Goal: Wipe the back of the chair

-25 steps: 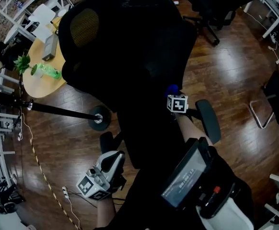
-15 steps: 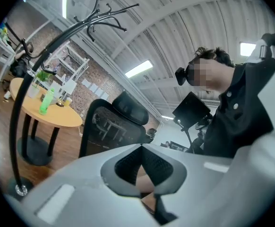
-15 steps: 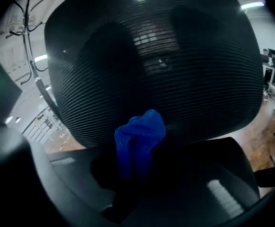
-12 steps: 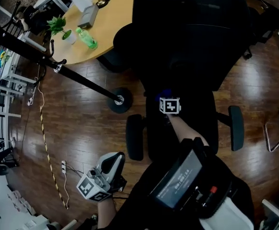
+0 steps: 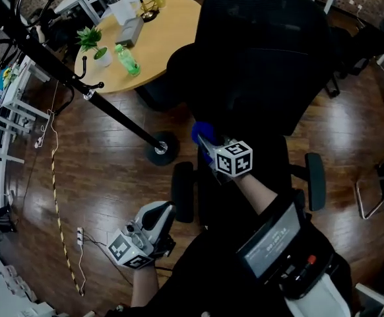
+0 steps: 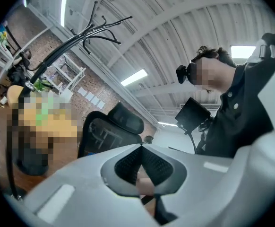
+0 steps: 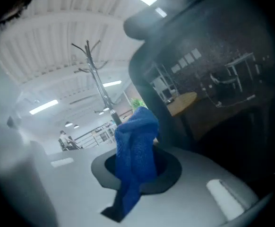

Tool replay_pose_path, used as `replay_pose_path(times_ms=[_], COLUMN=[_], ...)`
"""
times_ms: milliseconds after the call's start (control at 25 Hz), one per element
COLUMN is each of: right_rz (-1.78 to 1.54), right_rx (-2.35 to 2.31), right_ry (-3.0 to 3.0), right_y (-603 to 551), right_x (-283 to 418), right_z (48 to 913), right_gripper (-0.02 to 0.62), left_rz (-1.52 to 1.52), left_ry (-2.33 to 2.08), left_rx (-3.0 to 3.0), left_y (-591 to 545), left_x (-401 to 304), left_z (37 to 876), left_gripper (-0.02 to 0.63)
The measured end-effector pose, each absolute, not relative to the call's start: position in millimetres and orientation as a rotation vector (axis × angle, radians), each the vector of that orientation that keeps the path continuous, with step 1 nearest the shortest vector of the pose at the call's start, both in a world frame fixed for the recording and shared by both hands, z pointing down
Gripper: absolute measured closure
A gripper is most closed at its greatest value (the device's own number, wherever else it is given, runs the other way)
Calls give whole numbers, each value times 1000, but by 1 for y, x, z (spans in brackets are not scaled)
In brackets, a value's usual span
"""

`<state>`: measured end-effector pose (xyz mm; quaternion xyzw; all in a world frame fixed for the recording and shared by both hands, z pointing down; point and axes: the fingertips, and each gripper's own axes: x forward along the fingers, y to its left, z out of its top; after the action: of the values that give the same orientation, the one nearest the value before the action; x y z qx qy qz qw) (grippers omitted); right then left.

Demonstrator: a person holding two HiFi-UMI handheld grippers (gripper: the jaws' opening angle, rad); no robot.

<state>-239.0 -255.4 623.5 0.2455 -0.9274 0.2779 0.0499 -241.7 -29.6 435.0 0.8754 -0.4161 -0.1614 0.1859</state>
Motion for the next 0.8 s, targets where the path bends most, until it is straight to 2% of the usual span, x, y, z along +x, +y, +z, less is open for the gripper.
replay_pose_path(times_ms=[200,360,520,800], right_rz=[685,533,405,350], right_rx=[633,656,733,882], right_ry=[-3056,-3150,-3172,-3147], right_y=[-200,-157,-128,-112], right_x=[-171,-120,-83,-35], right_z=[501,440,411,411], right_gripper=[566,566,566,568], left_rz=[-508,-551,-538,-559], left_ry=[-997,-850,-760,-614], left_rx=[2618,2686,2699,2742], left_y=[-50,-63,-72,-70], left_x=[-201,-166,-135,-91], left_z=[416,398,392,382], left_gripper=[612,612,612,612])
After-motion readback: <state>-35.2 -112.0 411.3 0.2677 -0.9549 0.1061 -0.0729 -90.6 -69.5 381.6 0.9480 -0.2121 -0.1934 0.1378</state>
